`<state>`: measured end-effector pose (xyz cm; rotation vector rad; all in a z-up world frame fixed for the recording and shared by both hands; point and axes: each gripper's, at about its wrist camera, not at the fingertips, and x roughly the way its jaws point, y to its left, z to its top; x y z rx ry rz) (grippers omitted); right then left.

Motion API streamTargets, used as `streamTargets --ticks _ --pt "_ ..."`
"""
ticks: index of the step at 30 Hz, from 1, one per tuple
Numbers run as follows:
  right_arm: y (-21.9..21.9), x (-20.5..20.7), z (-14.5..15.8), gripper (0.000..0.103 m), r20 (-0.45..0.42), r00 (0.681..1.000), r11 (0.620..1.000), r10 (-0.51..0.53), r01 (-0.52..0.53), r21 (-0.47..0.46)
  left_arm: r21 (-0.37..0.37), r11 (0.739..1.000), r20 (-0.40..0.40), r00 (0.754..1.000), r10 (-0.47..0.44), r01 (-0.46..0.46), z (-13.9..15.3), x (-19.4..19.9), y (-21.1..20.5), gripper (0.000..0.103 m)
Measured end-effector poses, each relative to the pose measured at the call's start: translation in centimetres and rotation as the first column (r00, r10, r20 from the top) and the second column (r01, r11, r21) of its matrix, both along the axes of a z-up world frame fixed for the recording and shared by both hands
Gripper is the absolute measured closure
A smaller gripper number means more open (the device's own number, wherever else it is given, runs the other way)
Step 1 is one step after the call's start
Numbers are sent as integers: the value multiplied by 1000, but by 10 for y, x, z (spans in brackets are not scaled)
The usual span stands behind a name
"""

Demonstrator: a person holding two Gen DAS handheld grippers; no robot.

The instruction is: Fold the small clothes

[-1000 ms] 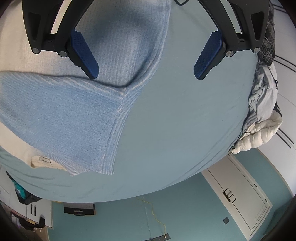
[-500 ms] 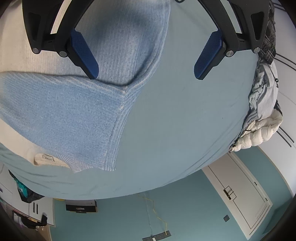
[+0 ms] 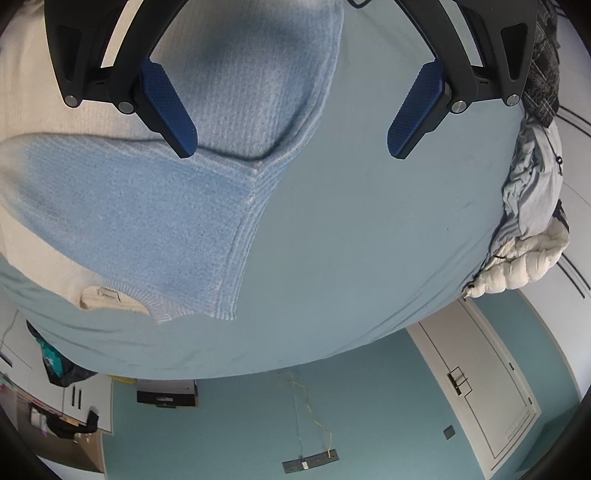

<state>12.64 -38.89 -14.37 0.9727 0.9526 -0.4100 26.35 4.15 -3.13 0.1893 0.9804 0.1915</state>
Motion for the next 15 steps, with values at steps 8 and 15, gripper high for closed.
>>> streamTargets --ticks 8,15 --pt "32 77 -7 99 -293 947 943 129 -209 -259 -2 1000 -11 1000 29 -29 -2 1 7 0" --pt "40 87 152 99 -94 987 816 130 -161 -555 35 999 -16 999 38 -37 -8 0 9 0"
